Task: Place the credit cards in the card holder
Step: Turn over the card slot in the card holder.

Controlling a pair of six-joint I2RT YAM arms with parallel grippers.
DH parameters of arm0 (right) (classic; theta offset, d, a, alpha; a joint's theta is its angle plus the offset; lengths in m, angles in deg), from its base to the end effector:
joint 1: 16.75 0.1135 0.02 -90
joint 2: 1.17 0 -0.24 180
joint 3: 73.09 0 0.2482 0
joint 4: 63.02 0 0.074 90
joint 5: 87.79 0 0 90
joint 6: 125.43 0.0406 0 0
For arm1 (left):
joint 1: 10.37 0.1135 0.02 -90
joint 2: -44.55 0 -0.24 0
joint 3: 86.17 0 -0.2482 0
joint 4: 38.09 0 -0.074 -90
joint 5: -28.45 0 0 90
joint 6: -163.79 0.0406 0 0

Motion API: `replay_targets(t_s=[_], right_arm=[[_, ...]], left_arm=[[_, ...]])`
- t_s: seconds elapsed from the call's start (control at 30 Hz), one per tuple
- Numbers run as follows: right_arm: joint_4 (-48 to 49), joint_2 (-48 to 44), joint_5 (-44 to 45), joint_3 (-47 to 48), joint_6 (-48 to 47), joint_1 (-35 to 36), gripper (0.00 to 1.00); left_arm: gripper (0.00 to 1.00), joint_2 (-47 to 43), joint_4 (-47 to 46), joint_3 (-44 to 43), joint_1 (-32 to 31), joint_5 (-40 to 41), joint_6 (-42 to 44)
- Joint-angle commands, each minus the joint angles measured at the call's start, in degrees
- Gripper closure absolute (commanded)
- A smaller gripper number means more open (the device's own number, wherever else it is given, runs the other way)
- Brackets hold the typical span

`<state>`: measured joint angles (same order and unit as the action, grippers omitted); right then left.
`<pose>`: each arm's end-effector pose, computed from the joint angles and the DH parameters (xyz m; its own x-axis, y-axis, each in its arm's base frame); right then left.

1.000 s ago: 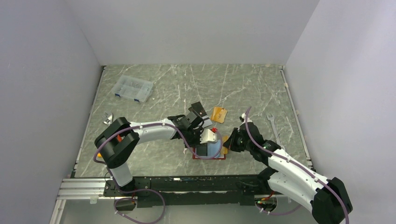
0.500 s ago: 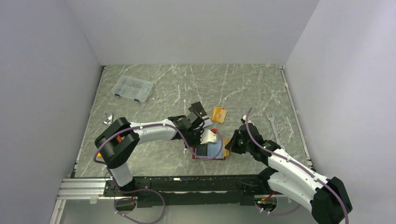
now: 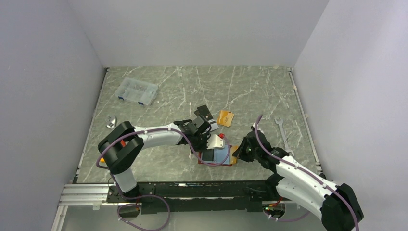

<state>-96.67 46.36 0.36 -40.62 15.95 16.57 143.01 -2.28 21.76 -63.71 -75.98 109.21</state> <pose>0.1440 0.0963 0.1399 -0.8347 0.3858 -0.3929 0.1368 0.8365 0.5307 0.1892 -0.2712 0.1403 0.0601 0.8594 -0.5078 0.9958 -0.0160 0.0907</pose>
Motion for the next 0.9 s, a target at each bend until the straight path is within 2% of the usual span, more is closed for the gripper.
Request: replay_targets(t_s=[0.0,0.23,0.5,0.87], right_arm=[[1.77,-0.41,1.70,-0.38,1.08,-0.06,1.00],[4.63,0.99,-3.55,-0.36,-3.20,-0.06,1.00],[-5.35,-3.96,0.27,4.20,-7.46,-0.70,1.00],[-2.03,-1.03,-3.08,3.82,-8.65,-3.30,1.00]], left_arm=[[0.73,-1.08,0.15,-0.51,-0.85,0.55,0.97],[0.74,-1.06,0.30,-0.44,-0.95,0.89,1.15],[0.76,-1.07,0.44,-0.30,-0.98,1.24,1.37],[0.77,-1.09,0.70,-0.22,-0.95,1.34,1.49]])
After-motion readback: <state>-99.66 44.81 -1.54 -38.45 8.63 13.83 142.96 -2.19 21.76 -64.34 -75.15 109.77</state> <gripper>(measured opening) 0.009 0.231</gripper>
